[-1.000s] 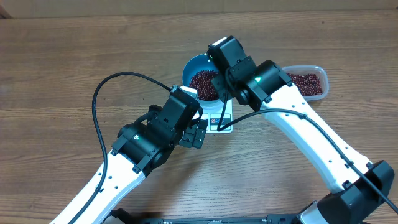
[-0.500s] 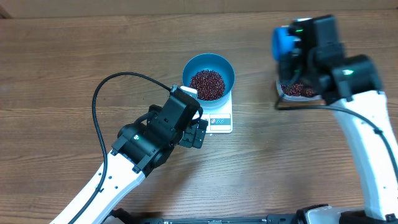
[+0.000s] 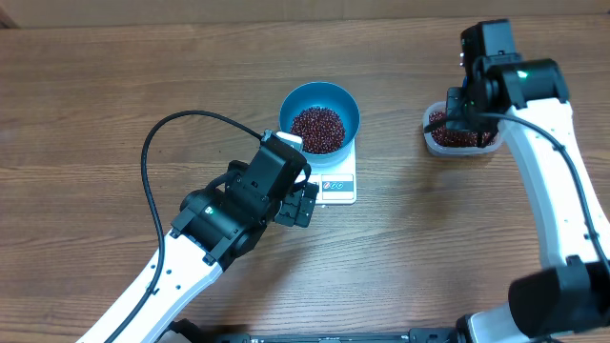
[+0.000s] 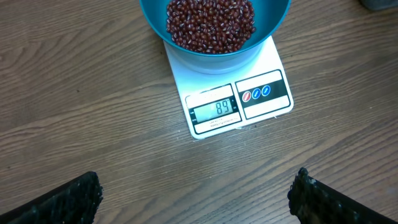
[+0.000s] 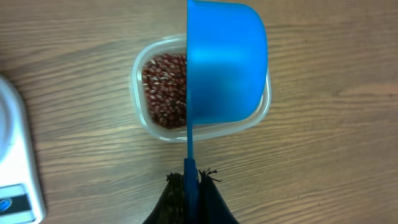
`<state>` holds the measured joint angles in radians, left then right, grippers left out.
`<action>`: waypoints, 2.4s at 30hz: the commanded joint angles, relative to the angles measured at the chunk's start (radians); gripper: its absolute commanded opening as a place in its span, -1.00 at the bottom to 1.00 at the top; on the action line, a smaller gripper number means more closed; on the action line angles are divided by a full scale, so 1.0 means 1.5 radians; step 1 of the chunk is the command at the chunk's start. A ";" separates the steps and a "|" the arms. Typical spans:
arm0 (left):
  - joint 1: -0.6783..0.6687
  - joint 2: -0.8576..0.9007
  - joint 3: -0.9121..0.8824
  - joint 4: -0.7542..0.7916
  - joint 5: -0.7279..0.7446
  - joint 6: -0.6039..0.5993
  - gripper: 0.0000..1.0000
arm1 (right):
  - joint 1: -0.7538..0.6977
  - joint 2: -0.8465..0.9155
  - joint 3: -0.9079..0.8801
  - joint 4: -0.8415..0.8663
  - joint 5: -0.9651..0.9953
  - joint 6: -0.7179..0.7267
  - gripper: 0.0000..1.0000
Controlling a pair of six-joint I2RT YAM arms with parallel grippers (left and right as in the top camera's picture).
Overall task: Scoop item into bowl and weigh 150g on scale
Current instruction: 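Move the empty scoop back to the bean tub with right gripper, then scoop more red beans from the tub with the right gripper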
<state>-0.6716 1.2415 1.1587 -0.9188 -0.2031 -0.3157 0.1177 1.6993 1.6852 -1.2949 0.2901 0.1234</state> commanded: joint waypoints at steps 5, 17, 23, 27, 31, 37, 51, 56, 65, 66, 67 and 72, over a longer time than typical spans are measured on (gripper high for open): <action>0.004 -0.009 0.015 0.002 -0.004 -0.002 0.99 | -0.001 0.045 0.015 -0.001 0.069 0.034 -0.92; 0.004 -0.009 0.015 0.002 -0.004 -0.002 0.98 | -0.001 0.102 0.015 -0.030 0.078 0.014 -0.92; 0.004 -0.009 0.015 0.002 -0.004 -0.002 0.99 | -0.001 0.122 0.015 -0.018 0.081 -0.007 -0.92; 0.004 -0.009 0.015 0.002 -0.004 -0.002 0.99 | -0.001 0.135 0.015 -0.013 0.080 -0.020 -0.92; 0.004 -0.009 0.015 0.002 -0.004 -0.002 0.99 | -0.001 0.154 0.015 -0.013 0.060 -0.052 -0.92; 0.004 -0.009 0.015 0.002 -0.004 -0.002 0.99 | -0.001 0.161 0.015 -0.005 -0.024 -0.097 -0.92; 0.004 -0.009 0.015 0.002 -0.004 -0.002 0.99 | -0.001 0.160 0.017 0.004 -0.146 -0.123 -0.92; 0.004 -0.009 0.015 0.002 -0.004 -0.002 0.99 | -0.002 0.149 0.017 0.003 -0.157 -0.124 -0.92; 0.004 -0.009 0.015 0.002 -0.004 -0.002 0.99 | -0.002 0.116 0.017 0.003 -0.179 -0.141 -0.92; 0.004 -0.009 0.015 0.002 -0.004 -0.002 0.99 | -0.003 0.116 0.017 0.003 -0.180 -0.141 -0.92; 0.004 -0.009 0.015 0.002 -0.004 -0.002 0.99 | -0.005 0.116 0.017 0.003 -0.183 -0.141 -0.92; 0.004 -0.009 0.015 0.002 -0.004 -0.002 0.99 | -0.030 0.116 0.017 -0.001 -0.215 -0.141 -0.92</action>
<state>-0.6716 1.2415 1.1587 -0.9188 -0.2031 -0.3157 0.0940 1.9148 1.6852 -1.2991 0.0677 -0.0742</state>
